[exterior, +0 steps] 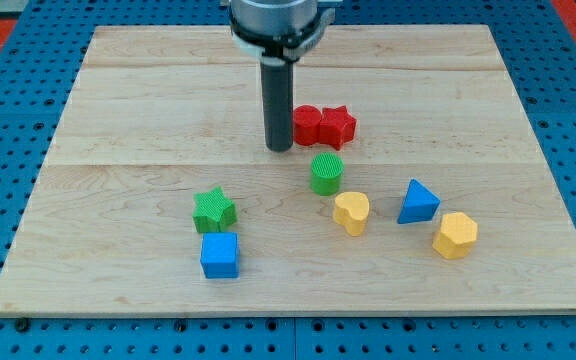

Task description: Push the yellow hexagon towards top right

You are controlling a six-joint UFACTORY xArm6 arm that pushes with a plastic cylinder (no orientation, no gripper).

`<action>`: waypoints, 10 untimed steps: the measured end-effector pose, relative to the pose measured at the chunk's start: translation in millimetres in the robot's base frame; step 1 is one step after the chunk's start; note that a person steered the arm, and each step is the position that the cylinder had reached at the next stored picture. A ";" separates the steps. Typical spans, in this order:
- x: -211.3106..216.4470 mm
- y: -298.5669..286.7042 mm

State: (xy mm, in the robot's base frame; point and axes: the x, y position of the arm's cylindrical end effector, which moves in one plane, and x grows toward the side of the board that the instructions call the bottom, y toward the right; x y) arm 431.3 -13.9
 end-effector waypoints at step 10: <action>62.9 201.7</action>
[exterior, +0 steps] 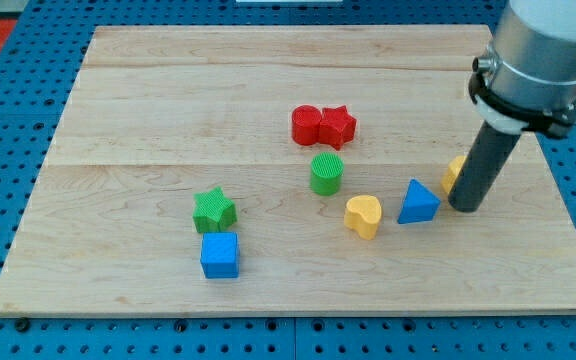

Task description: Push the yellow hexagon towards top right

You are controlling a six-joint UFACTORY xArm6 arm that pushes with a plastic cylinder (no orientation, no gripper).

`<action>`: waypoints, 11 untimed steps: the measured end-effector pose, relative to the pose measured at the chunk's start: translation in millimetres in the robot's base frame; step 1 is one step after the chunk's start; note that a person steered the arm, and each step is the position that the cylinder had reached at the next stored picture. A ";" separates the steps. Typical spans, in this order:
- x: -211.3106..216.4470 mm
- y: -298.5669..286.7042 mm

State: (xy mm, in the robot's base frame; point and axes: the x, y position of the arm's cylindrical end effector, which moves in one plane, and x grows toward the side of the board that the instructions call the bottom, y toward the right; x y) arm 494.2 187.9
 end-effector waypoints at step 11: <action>-182.3 -23.8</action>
